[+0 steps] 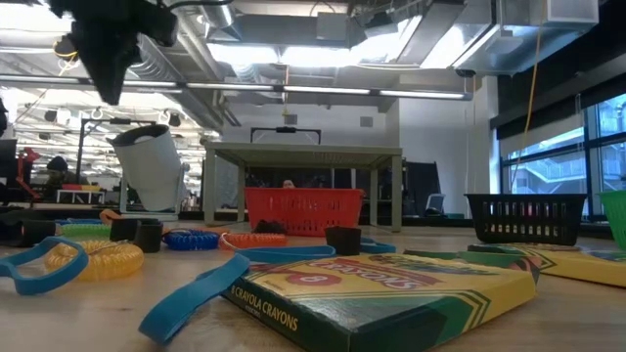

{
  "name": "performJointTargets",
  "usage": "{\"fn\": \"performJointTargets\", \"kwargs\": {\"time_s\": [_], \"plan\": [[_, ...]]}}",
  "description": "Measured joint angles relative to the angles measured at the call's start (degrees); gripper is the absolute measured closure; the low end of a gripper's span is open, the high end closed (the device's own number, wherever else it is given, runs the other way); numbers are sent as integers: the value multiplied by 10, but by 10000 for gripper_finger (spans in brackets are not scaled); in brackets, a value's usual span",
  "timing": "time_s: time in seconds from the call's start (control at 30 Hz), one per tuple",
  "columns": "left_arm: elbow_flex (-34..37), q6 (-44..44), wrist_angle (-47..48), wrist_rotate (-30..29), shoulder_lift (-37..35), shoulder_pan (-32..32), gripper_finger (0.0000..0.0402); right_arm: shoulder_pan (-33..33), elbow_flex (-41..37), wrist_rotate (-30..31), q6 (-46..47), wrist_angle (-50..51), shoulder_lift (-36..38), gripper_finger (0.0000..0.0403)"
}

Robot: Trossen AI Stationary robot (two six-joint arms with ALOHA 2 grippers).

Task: Pick & Place Office Desk Supplies
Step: Put the blue spring keychain into the red bin

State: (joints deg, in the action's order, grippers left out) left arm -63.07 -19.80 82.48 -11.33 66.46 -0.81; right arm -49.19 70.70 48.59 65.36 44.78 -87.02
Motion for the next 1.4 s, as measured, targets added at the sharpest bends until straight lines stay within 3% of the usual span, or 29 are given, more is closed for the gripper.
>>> {"fn": "performJointTargets", "kwargs": {"time_s": [0.2, 0.43, 0.87, 1.13, 1.4], "plan": [[10, 11, -3, -21, 0, 24, 253, 0, 0, -2, 0, -2, 0, 300], [106, 11, -43, -2, 1, 34, 211, 0, 0, -13, -4, -2, 0, 300], [233, 29, -208, 40, 1, 33, 202, 0, 0, -12, -5, -4, 0, 300], [248, -17, -249, 54, 21, 21, 183, 0, 0, -10, -7, -5, 0, 300], [248, -62, -285, 48, 95, -12, 180, 0, 0, -10, -16, -15, 0, 300]]}}
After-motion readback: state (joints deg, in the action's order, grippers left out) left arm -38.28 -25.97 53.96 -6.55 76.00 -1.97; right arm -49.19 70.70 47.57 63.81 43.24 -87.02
